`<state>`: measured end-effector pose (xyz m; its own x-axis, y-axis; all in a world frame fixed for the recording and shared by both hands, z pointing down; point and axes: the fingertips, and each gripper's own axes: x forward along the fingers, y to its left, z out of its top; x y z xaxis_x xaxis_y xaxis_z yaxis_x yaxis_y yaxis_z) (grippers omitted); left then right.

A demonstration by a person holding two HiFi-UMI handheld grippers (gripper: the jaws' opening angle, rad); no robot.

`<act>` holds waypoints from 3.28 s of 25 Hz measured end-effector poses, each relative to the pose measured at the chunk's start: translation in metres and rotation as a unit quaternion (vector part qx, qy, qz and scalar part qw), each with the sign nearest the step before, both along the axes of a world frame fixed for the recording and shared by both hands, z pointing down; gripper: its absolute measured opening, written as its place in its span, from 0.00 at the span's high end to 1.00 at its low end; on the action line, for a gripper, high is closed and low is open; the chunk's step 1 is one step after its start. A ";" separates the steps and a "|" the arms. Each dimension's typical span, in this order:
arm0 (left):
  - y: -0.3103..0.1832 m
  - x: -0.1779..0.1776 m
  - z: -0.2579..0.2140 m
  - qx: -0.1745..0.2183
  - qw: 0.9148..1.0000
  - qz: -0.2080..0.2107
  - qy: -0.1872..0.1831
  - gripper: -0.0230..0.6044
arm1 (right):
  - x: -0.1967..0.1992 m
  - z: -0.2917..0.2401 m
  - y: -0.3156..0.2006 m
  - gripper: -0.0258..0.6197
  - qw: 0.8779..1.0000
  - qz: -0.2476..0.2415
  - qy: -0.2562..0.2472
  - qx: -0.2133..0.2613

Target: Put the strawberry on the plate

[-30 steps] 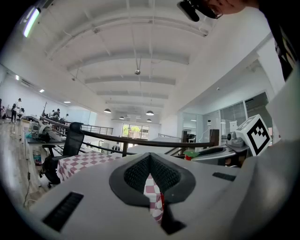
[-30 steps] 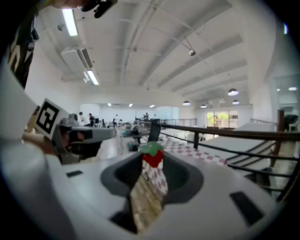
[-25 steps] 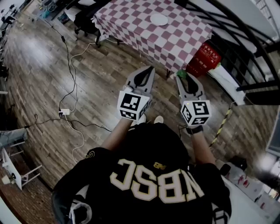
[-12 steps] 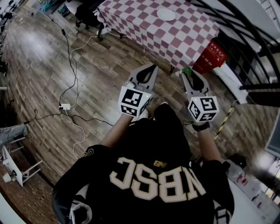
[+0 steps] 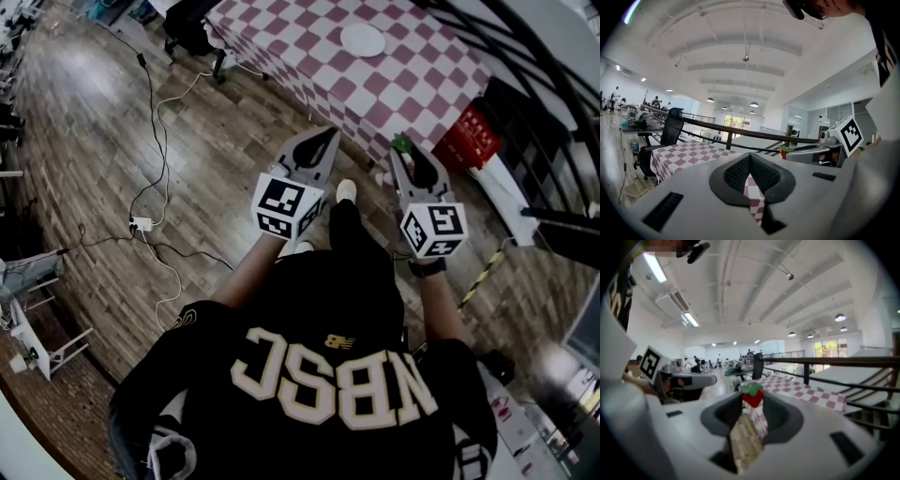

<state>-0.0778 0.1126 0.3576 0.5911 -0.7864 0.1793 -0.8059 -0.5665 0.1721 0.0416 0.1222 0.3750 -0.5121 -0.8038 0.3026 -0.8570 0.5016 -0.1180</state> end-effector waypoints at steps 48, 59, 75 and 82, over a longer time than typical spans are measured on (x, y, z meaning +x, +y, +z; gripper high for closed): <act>-0.318 0.056 0.166 -0.161 0.978 0.091 -0.095 0.94 | 0.085 0.199 -0.348 0.74 0.966 -0.142 0.167 -0.141; -0.354 0.041 0.206 -0.184 0.972 0.109 -0.092 0.94 | 0.001 0.238 -0.410 0.74 0.923 -0.257 0.271 -0.095; -0.339 0.078 0.225 -0.215 0.965 0.138 -0.066 0.94 | -0.036 0.287 -0.440 0.74 0.918 -0.237 0.293 -0.125; -0.333 0.083 0.225 -0.215 0.963 0.147 -0.070 0.94 | -0.033 0.287 -0.441 0.74 0.920 -0.230 0.290 -0.130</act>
<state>0.0048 -0.2199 0.5824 0.7239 -0.4239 0.5444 -0.6535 -0.6744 0.3438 0.0088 -0.3184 0.6621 -0.4714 -0.4047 0.7836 -0.5172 0.8465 0.1261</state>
